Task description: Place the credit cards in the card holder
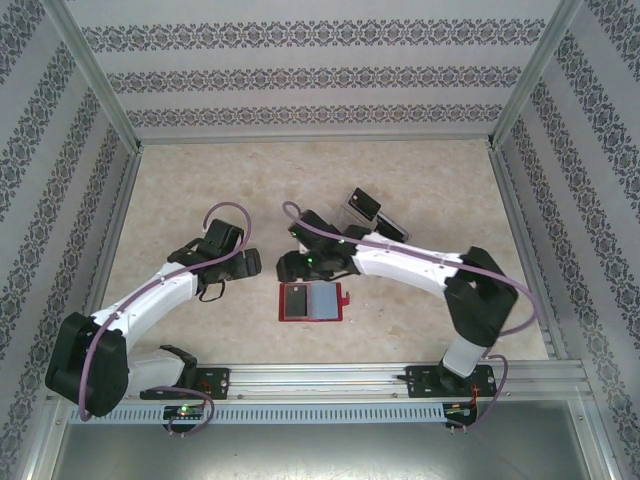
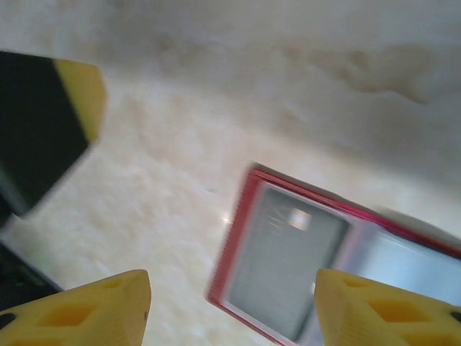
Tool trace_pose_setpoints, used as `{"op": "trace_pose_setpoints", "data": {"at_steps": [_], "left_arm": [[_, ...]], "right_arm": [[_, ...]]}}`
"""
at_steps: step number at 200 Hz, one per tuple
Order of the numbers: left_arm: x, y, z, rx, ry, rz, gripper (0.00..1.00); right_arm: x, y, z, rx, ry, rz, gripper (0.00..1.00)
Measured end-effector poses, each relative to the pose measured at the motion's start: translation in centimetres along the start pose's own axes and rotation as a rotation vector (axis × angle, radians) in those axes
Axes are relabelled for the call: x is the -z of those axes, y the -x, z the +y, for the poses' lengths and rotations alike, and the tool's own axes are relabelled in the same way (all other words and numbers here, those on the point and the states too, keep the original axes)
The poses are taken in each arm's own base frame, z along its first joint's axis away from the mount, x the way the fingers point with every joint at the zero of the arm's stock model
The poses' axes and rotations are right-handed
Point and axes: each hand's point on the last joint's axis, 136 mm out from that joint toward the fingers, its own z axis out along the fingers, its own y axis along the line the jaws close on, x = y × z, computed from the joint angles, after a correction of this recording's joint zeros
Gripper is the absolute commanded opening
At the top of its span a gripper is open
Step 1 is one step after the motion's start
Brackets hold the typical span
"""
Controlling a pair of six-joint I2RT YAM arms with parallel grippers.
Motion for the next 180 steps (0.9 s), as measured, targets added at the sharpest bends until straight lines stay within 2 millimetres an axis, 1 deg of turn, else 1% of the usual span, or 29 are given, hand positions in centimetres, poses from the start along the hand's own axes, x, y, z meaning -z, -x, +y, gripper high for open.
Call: {"op": "trace_pose_setpoints", "data": {"at_steps": [17,37,52,66,103,180], "left_arm": [[-0.3,-0.3,-0.1,-0.005,-0.004,0.017,0.92],[-0.5,-0.5,-0.1,-0.010,-0.006,0.030,0.92],[-0.6,-0.7,-0.2,-0.014,-0.007,0.040,0.92],[-0.8,-0.9,-0.3,-0.015,-0.010,0.049,0.92],[-1.1,-1.2,-0.3,-0.016,-0.009,0.064,0.92],[-1.2,-1.3,-0.2,-0.017,-0.006,0.071,0.92]], "right_arm": [[0.1,-1.7,-2.2,-0.016,-0.047,0.010,0.67],[-0.8,-4.0,-4.9,-0.044,-0.112,0.053,0.67],[-1.2,-5.2,-6.2,-0.056,-0.142,0.081,0.67],[-1.4,-5.4,-6.5,-0.060,-0.148,0.086,0.67],[-1.7,-4.9,-6.1,-0.063,-0.130,0.067,0.66],[-3.9,-5.4,-6.5,-0.080,-0.132,0.104,0.66]]}}
